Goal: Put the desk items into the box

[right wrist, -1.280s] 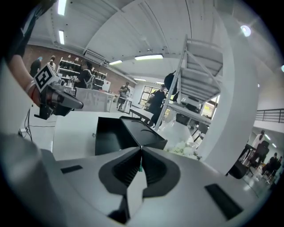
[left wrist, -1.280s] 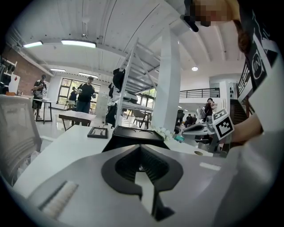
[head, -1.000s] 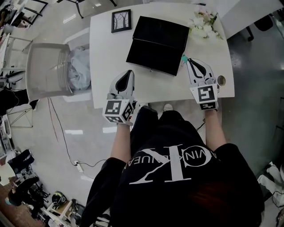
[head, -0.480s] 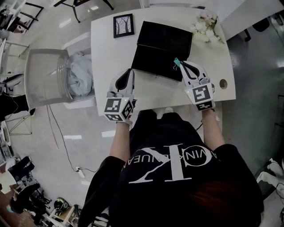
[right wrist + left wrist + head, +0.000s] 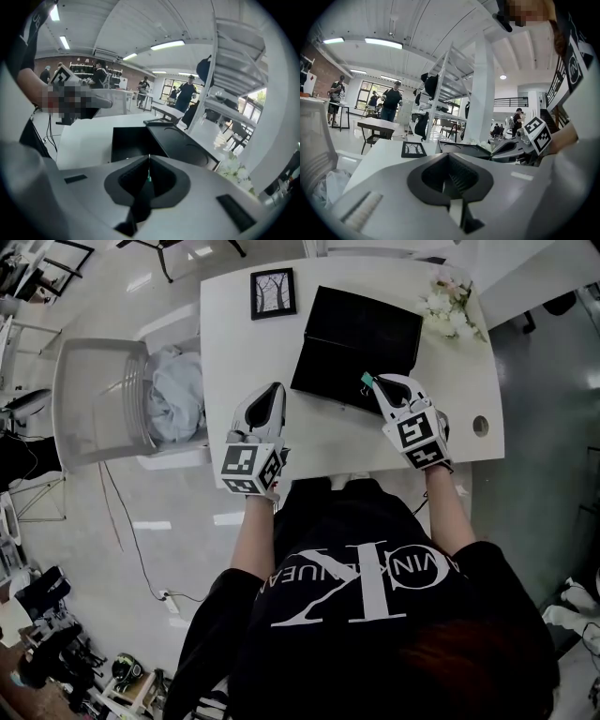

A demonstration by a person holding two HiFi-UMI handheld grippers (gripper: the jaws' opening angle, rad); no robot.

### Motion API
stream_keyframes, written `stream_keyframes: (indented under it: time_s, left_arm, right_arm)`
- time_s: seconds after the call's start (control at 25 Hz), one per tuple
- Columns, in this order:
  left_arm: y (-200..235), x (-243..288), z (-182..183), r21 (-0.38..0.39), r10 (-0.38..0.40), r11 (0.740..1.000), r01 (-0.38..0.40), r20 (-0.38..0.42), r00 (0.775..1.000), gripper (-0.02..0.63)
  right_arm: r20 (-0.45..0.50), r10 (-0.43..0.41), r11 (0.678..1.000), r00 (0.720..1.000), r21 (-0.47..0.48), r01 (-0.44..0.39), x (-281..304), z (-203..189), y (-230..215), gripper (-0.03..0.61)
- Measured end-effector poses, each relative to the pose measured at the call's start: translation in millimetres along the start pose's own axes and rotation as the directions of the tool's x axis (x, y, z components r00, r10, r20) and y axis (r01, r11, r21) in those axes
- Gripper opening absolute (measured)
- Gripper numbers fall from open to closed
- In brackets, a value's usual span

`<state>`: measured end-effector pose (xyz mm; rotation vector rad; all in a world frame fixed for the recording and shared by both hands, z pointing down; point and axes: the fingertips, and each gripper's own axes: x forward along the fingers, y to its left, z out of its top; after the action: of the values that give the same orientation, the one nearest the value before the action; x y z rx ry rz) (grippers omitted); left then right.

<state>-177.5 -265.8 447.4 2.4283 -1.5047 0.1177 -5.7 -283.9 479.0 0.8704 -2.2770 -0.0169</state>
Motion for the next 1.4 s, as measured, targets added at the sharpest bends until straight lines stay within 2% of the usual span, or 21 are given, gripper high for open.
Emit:
stream_keyframes:
  time_s: [0.24,0.6,1.0,1.4]
  left_arm:
    - [16.7,-4.8,-1.8,-0.017,0.012,1.0,-0.012,-0.008,1.0,0.009]
    - [29.3,-7.8,-8.1,-0.028,0.017,0.999,-0.018,-0.016,1.0,0.009]
    - [40.4,-16.3,-12.9,-0.044,0.023,0.999,-0.024,-0.021,1.0,0.009]
    - [44.9,-16.8,-15.2,-0.045,0.005,0.999,-0.006,-0.02,1.0,0.009]
  right_arm:
    - [-0.101,0.04,0.999,0.994,-0.023,-0.043,18.6,-4.1,11.7,0.018]
    - [-0.169,0.047,0.993,0.984,-0.101,-0.065,35.2,-9.0,21.3,0.018]
    - [-0.234,-0.004,0.986,0.972,-0.162,-0.035,44.3,-15.7,22.3,0.018]
    - [-0.249,-0.033,0.992,0.968,-0.124,0.002,45.7,-18.9,20.3,0.02]
